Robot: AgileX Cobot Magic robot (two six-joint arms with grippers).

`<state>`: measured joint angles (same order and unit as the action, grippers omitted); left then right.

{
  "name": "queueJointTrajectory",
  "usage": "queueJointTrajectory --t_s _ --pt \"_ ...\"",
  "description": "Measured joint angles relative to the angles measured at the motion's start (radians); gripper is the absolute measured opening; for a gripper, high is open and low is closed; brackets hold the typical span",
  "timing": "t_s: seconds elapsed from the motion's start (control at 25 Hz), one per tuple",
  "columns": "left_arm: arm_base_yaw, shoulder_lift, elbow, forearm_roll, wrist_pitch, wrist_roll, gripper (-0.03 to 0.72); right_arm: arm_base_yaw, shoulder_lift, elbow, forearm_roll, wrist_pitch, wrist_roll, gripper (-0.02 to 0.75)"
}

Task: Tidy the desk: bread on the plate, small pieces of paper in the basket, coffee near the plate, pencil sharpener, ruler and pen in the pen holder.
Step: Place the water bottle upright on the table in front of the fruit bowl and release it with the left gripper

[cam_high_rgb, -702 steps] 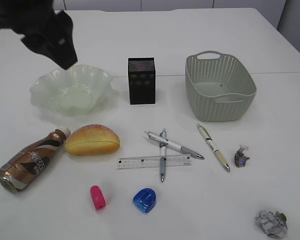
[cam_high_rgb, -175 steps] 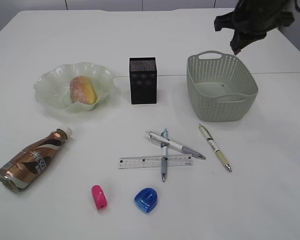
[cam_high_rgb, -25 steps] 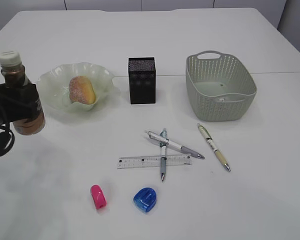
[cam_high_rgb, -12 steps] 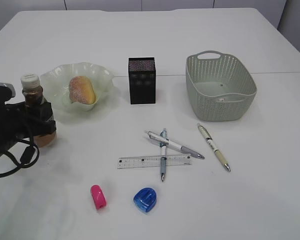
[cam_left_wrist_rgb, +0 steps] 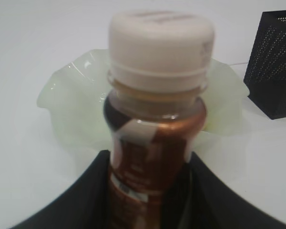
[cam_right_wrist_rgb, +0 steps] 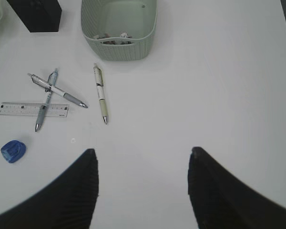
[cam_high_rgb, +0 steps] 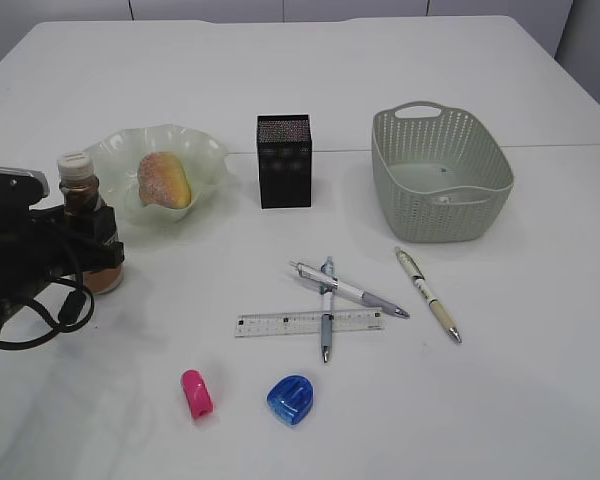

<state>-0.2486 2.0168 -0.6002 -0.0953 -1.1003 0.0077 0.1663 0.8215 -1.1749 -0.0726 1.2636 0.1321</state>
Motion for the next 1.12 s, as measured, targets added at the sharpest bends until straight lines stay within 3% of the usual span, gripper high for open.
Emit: queueJointTrajectory --t_s 0.84,1.12 --pt "0.000 0.043 -0.008 0.026 -0.060 -0.017 0.300 0.000 0.000 0.000 -0.006 0.002 0.008 0.468" --pt "0.000 0.043 -0.008 0.035 -0.060 -0.021 0.453 0.000 0.000 0.000 -0.006 0.002 0.010 0.468"
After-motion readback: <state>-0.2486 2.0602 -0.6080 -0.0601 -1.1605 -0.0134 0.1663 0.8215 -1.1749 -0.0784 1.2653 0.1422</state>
